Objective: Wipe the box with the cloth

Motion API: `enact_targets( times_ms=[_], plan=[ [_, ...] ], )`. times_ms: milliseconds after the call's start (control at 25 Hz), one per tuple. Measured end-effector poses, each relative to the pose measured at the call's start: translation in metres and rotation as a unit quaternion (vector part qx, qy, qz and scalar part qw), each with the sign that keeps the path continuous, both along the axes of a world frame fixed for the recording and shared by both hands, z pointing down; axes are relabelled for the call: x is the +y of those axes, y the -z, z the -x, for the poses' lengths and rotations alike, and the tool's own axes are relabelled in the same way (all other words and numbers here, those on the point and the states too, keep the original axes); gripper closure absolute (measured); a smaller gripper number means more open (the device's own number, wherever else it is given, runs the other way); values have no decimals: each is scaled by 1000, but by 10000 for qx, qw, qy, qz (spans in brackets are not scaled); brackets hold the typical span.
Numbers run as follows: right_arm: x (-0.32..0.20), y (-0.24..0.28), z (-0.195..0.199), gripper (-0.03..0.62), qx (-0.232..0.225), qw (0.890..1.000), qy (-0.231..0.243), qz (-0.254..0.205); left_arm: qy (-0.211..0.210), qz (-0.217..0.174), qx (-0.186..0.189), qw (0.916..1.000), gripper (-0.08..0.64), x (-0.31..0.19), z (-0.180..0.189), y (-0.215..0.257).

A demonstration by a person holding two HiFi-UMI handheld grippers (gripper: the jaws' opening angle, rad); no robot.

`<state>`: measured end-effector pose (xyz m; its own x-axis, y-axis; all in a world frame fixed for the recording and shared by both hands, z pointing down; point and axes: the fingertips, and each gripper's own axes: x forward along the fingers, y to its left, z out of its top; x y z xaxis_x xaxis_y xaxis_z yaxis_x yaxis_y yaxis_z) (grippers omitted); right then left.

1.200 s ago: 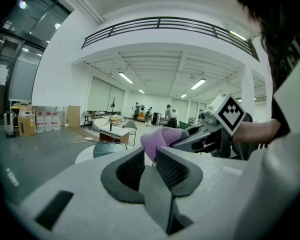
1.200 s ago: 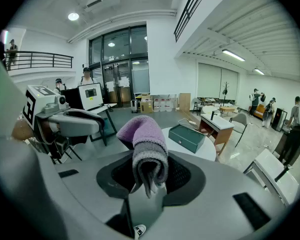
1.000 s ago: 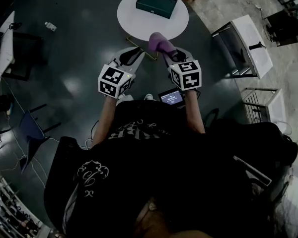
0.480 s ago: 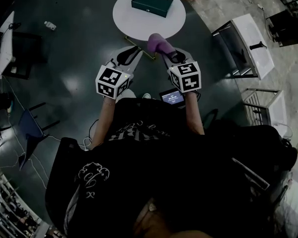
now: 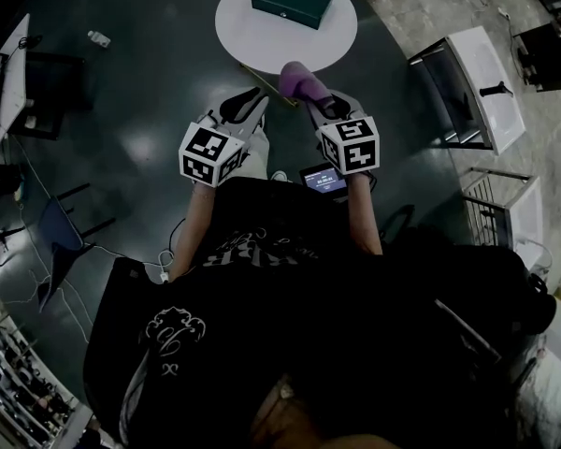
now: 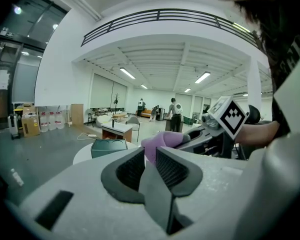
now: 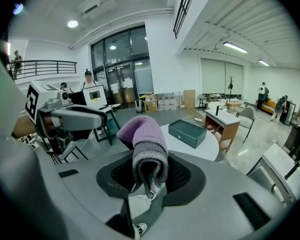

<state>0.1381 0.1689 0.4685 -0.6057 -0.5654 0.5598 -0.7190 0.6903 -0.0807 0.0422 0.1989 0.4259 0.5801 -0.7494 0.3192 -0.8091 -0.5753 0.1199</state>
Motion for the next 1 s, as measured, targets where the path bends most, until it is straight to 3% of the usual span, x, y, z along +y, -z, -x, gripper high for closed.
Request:
enact_targets(
  times_ms=[280,560,1000],
  plan=[
    [-39,-9,6,476,79,9998,-176,71,-147,31,68,9999,480,-50,13,-9],
    [-110,-6,12,476,271,9986,-445,112,-407,34,136,9991,480,-131,28,-6],
    [-232,-3,55,476,699,9959,-583,19,-702,110,237,9972,480,-239,74,-12]
  ],
)
